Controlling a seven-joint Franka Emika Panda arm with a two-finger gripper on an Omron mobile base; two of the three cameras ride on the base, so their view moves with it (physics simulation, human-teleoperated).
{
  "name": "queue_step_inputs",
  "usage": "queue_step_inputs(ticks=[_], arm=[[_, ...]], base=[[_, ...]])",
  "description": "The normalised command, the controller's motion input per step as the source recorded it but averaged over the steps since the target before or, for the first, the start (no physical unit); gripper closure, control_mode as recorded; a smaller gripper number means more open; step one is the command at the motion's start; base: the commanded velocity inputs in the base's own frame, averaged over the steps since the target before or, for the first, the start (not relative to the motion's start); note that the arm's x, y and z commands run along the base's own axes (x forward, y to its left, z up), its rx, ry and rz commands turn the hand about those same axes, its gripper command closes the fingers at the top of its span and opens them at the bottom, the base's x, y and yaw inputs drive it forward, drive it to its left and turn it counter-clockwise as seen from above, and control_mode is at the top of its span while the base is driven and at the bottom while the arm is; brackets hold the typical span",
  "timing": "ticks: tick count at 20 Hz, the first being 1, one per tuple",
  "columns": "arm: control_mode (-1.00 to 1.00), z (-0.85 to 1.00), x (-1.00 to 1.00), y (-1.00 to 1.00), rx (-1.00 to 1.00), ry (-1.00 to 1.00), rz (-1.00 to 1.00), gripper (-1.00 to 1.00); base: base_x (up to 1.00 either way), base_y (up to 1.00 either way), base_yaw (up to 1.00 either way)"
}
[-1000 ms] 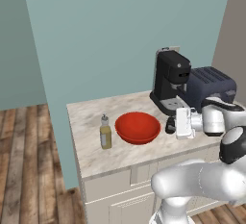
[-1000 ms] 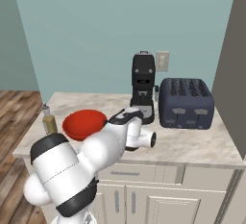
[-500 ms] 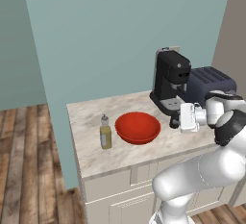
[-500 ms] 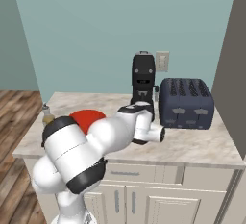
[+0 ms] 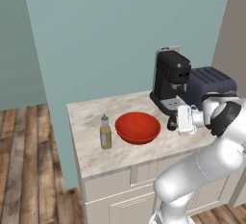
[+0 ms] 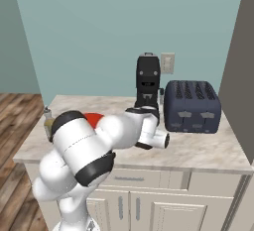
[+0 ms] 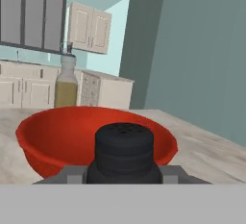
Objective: Retrieve the bottle and the shaker from the cabinet and place them next to the mixing bowl on the counter. Then add garlic from the fridge to the mixing bowl.
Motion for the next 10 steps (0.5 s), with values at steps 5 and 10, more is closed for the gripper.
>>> queue_step_inputs(ticks=[5,10], arm=[[-1.00,-0.16,0.15,0.34,0.00,-0.04,0.05,1.00],[-1.00,0.00,0.31,0.05,0.00,-0.01,0.02,1.00]], base=[[0.00,0.00,0.00],[0.00,0.00,0.00]])
